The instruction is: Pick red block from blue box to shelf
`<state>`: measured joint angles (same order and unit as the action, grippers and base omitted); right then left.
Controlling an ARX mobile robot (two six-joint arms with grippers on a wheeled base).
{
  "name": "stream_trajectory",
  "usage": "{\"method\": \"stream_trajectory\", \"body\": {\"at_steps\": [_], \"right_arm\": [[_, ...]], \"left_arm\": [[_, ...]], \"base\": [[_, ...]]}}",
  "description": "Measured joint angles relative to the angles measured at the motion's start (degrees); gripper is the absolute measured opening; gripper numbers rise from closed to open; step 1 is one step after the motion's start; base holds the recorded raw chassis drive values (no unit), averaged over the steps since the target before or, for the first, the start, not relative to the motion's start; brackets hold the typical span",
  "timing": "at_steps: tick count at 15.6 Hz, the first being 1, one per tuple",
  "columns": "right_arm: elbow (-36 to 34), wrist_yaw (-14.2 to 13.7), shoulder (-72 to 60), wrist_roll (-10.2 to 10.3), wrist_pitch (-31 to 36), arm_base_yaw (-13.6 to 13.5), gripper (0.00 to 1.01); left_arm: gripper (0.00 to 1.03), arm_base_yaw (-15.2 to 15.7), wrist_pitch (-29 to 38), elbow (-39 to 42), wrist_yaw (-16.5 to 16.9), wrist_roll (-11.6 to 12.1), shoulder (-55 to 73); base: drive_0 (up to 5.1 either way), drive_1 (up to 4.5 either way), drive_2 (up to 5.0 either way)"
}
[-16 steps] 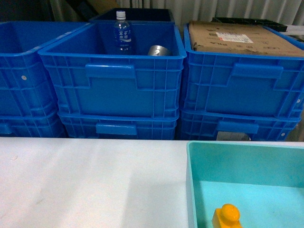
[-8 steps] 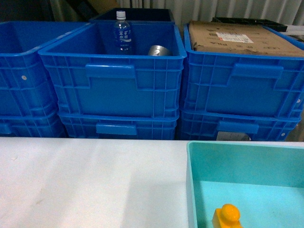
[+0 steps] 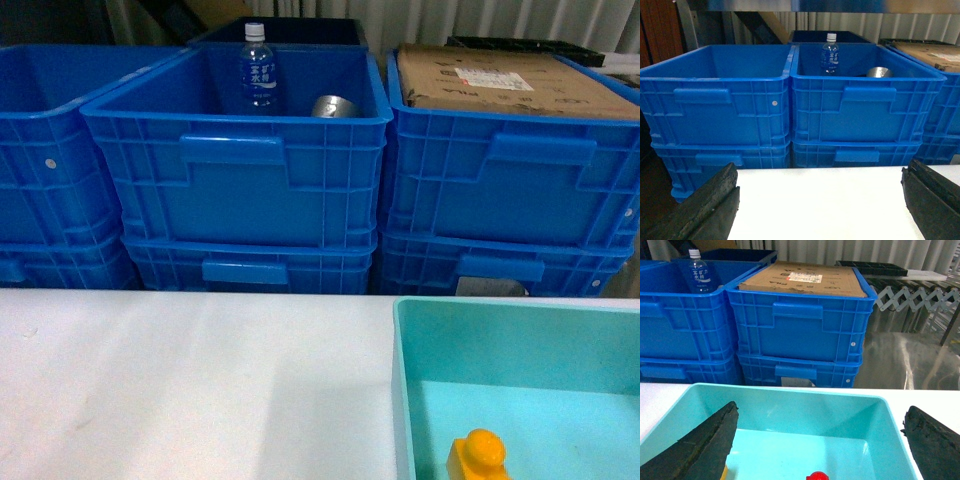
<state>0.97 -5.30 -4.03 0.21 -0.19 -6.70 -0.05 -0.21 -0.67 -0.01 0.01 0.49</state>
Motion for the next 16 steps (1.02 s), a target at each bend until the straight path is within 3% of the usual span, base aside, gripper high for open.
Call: {"method": "stream_trajectory", "body": {"at_steps": [12,14,16], "right_arm": [[0.0,-0.3,1.0,0.0,-2.3,0.0,0.98],[0.3,0.7,-6.2,0.4,3.5,0.5,0.98],[3.4,3.8,-22.5,0.5,14.9,2.3,0.98]], "left_arm": [[0.98,0.0,0.0,0.0,0.0,0.0,0.0],[0.98,0.0,0.0,0.0,0.0,0.0,0.0],[0.98,0.0,0.0,0.0,0.0,0.0,0.0]], "base": [[0.0,0.00,0.0],[0.0,0.00,0.0],[0.0,0.00,0.0]]}}
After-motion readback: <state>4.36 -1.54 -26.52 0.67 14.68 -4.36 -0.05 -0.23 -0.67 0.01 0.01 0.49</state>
